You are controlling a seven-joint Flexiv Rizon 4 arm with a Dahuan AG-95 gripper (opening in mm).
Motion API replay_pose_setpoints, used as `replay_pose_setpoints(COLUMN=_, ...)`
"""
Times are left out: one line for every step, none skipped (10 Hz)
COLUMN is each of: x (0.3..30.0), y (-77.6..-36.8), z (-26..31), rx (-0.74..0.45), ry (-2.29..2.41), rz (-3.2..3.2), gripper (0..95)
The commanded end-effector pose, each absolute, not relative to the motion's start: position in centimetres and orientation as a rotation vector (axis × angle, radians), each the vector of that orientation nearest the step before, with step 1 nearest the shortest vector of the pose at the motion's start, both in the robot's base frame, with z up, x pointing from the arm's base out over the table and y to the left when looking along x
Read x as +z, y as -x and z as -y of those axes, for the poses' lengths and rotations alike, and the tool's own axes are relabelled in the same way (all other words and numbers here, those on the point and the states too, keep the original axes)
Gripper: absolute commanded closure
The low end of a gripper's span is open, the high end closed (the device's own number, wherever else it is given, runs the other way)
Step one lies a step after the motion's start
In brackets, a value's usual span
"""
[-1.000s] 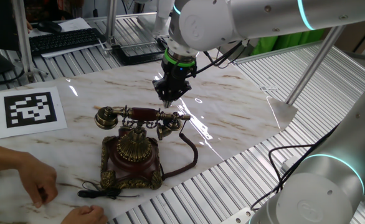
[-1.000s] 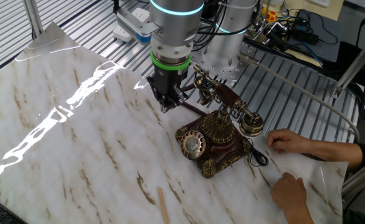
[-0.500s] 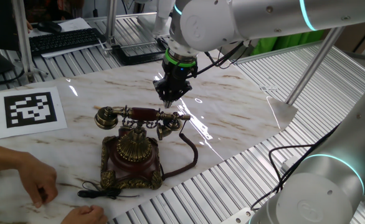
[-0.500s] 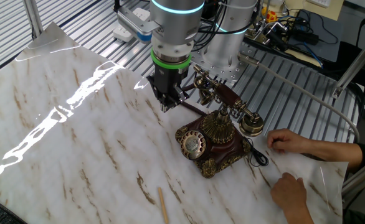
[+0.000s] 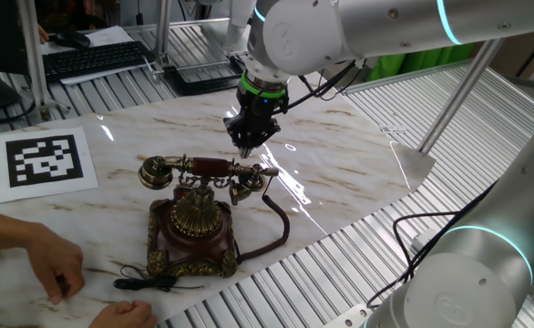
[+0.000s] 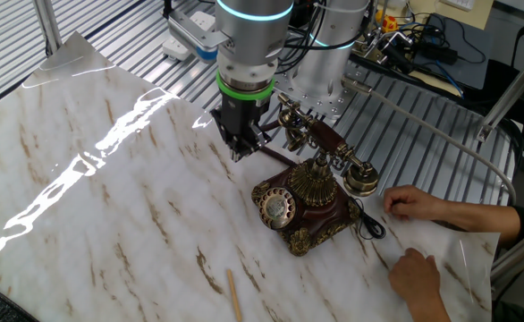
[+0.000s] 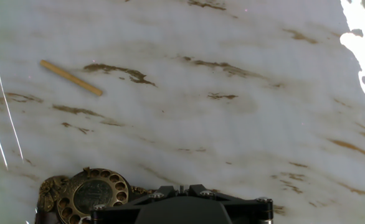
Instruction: Dial a number on an old rotary phone
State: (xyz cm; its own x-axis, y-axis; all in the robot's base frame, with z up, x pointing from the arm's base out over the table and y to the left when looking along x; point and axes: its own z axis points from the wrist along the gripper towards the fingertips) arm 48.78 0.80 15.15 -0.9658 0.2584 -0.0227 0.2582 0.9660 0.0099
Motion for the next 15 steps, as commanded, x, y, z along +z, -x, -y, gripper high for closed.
replay_pose_setpoints(x=14.3, y=-53.0, z=1.2, rx=0.108, ry=-0.508, rz=-3.157, gripper=95.0)
replay_pose_setpoints(x=14.2, y=-53.0, z=1.0, rx=0.075, ry=-0.466, rz=-3.178, gripper=95.0)
replay_pose_setpoints(x=14.1, y=-53.4, z=0.4, rx=0.061, ry=-0.458, rz=-3.173, gripper=95.0)
replay_pose_setpoints(x=14.2, y=-54.3, z=-0.6, rx=0.045, ry=-0.506, rz=-3.173, gripper=95.0)
replay_pose_setpoints(x=14.3, y=-55.4, z=-1.3, rx=0.039, ry=-0.525, rz=-3.185, gripper=95.0)
replay_pose_setpoints(x=14.2, y=-56.3, z=-1.8, rx=0.036, ry=-0.53, rz=-3.192, gripper=95.0)
replay_pose_setpoints(x=13.9, y=-56.7, z=-2.3, rx=0.035, ry=-0.529, rz=-3.19, gripper=95.0)
replay_pose_setpoints(x=13.7, y=-56.9, z=-2.7, rx=0.031, ry=-0.527, rz=-3.189, gripper=95.0)
replay_pose_setpoints(x=13.5, y=-57.1, z=-3.2, rx=0.031, ry=-0.533, rz=-3.189, gripper=95.0)
replay_pose_setpoints(x=13.2, y=-57.3, z=-3.5, rx=0.017, ry=-0.527, rz=-3.189, gripper=95.0)
replay_pose_setpoints(x=13.1, y=-57.4, z=-3.4, rx=0.005, ry=-0.493, rz=-3.198, gripper=95.0)
replay_pose_setpoints(x=13.0, y=-57.6, z=-3.1, rx=-0.001, ry=-0.483, rz=-3.204, gripper=95.0)
replay_pose_setpoints(x=13.0, y=-57.6, z=-3.1, rx=-0.006, ry=-0.477, rz=-3.204, gripper=95.0)
replay_pose_setpoints(x=13.0, y=-57.6, z=-3.1, rx=-0.006, ry=-0.462, rz=-3.218, gripper=95.0)
replay_pose_setpoints(x=13.0, y=-57.6, z=-3.1, rx=-0.001, ry=-0.437, rz=-3.234, gripper=95.0)
